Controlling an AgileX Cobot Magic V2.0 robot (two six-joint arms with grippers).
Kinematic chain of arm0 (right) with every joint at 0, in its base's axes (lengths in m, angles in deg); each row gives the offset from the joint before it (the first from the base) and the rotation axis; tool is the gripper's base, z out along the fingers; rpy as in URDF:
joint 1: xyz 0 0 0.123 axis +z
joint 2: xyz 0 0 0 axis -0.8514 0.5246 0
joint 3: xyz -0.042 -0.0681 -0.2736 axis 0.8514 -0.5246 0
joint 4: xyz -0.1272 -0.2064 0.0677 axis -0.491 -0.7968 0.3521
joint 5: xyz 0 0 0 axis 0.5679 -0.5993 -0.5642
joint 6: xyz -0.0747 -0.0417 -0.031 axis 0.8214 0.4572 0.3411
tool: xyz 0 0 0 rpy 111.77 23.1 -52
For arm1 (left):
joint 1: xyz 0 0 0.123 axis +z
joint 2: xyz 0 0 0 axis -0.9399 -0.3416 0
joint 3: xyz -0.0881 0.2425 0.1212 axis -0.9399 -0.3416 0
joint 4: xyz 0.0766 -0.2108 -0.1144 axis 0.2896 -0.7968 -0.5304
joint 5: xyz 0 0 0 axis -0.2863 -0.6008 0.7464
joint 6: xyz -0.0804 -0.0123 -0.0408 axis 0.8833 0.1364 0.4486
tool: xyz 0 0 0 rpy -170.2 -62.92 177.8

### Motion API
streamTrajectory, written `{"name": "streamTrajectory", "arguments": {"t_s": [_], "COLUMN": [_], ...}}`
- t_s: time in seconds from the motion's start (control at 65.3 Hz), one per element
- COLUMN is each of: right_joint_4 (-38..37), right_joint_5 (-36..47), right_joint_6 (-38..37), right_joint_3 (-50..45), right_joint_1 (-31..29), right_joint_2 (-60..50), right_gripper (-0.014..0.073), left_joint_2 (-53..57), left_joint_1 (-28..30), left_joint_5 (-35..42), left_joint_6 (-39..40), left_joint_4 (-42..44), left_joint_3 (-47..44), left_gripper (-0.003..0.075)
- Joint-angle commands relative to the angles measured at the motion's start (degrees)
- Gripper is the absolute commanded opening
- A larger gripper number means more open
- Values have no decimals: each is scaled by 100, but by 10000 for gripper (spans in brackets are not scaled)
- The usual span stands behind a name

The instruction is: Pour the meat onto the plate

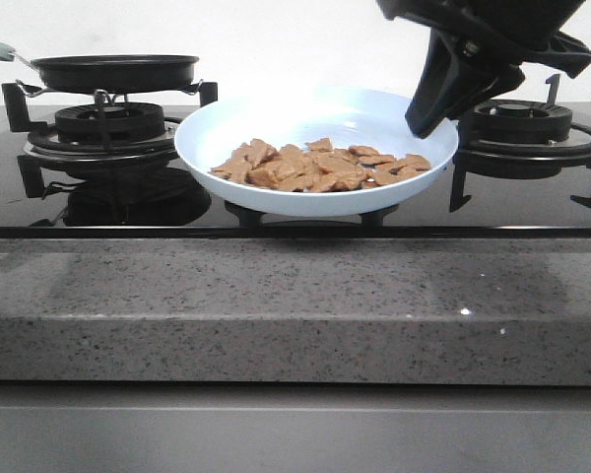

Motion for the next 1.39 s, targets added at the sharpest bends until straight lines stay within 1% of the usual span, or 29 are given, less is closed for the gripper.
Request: {"name": "streamTrajectory", "arguments": {"t_s": [0.0,0.199,0.306,0.49,0.521,0.612,0.812,1.378], "right_joint_4": [108,108,108,108,108,108,108,108], "right_joint_5": [225,225,225,225,225,225,225,225], "right_joint_6": [61,61,61,61,61,61,61,61], "right_joint_3": [138,138,138,138,138,138,138,138], "right_joint_1": [5,5,5,5,5,5,5,5], "right_joint_2": [-256,-256,-256,-256,-256,-256,-256,-256], "right_gripper": [-69,-69,-69,-69,-69,-69,-69,-69], "left_joint_2": [695,1630,2064,2594,2644,2832,3150,3211], "left_joint_1": [-415,-1510,-2058,-2663,-2716,-2773,-2761,-2761], "left_joint_5": [262,890,1110,1158,1158,1167,1221,1221], "left_joint_6": [430,1039,1709,2847,2945,3168,3190,3190], "left_joint_4": [592,1692,2509,3970,4078,4374,4817,4787], "left_joint_3": [27,-659,-1114,-1692,-1746,-1960,-2250,-2274], "left_gripper": [494,492,492,492,492,492,492,492]}}
